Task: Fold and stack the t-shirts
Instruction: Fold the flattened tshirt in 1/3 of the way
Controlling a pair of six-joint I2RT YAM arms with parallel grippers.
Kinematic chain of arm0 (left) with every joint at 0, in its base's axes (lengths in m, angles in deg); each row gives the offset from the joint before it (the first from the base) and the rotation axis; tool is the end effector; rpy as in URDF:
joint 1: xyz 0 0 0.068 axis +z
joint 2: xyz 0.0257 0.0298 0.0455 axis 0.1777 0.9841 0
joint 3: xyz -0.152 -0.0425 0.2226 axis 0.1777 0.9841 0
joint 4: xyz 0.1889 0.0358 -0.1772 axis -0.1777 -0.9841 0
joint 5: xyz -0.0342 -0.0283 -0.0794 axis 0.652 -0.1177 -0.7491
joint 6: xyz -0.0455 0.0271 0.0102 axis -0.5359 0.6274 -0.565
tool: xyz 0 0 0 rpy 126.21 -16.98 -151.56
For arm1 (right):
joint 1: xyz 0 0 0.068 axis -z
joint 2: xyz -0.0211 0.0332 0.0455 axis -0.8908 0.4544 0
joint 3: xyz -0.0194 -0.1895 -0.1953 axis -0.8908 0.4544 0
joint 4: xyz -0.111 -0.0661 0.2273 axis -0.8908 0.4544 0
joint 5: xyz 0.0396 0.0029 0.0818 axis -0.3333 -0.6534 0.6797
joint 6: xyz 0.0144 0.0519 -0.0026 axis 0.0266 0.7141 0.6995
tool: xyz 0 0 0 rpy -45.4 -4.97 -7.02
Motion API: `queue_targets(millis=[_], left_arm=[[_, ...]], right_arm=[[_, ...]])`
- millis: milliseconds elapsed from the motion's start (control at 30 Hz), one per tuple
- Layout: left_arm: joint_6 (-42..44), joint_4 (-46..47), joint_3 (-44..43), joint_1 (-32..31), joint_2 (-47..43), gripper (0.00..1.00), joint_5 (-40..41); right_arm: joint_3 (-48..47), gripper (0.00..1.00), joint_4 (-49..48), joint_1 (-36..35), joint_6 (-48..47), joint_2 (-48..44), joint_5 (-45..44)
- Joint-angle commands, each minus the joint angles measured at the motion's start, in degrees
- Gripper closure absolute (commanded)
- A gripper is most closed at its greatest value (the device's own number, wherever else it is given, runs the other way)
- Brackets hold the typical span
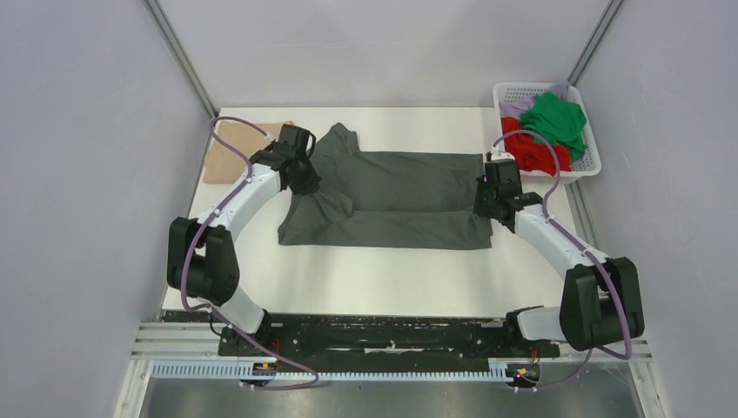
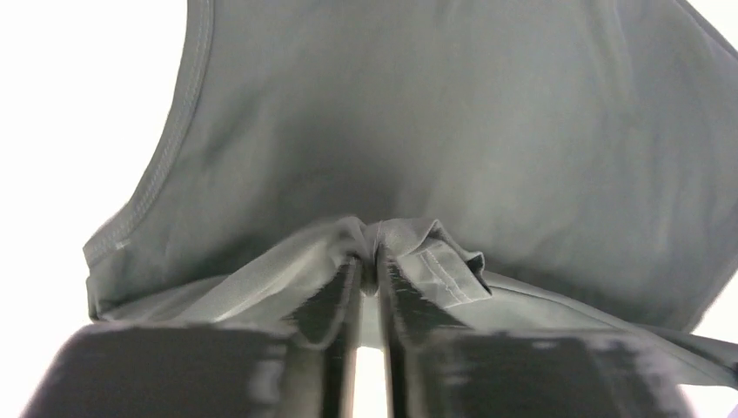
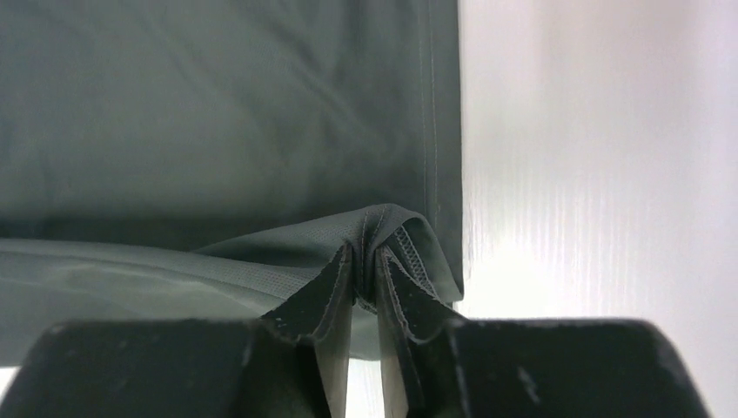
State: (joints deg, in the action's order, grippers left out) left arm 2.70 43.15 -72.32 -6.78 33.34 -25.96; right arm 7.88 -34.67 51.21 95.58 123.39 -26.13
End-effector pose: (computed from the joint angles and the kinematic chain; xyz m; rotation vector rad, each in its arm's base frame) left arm 0.3217 -0.0949 0.2615 -0.5880 2.5033 -0.2735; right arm 0.2641 0.0495 0.2186 0.1694 2.4148 0.0423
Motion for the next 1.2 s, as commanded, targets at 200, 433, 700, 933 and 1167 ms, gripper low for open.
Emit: queue_targets(millis=[200,433,700,933,1167], left_arm=[[5.5,-5.6,-15.7,3.3,11.8,0.0,5.4],[5.1,-2.0,-10.0,2.7,5.6,0.0,-4.4],[2.7,6.0,3.3,0.5,3.4,0.0,-12.2],[2.4,6.6,7.4,0.7,7.7,0.0,-10.0],[1.8,7.5,15.9,0.6,5.1,0.0,-7.6]], right_arm=[[-13.4,0.02,-0.7,3.2,-6.5,9.7,-4.0],[-5.9,0.02,-6.3,3.2,-6.7,2.2,9.1],[7.7,0.02,-16.4,1.4,-3.7,0.0,23.2],[8.0,0.02,-16.1,-1.2,-4.5,5.6,19.0],[14.7,0.02,-16.4,-1.3,-3.3,3.7,15.1]])
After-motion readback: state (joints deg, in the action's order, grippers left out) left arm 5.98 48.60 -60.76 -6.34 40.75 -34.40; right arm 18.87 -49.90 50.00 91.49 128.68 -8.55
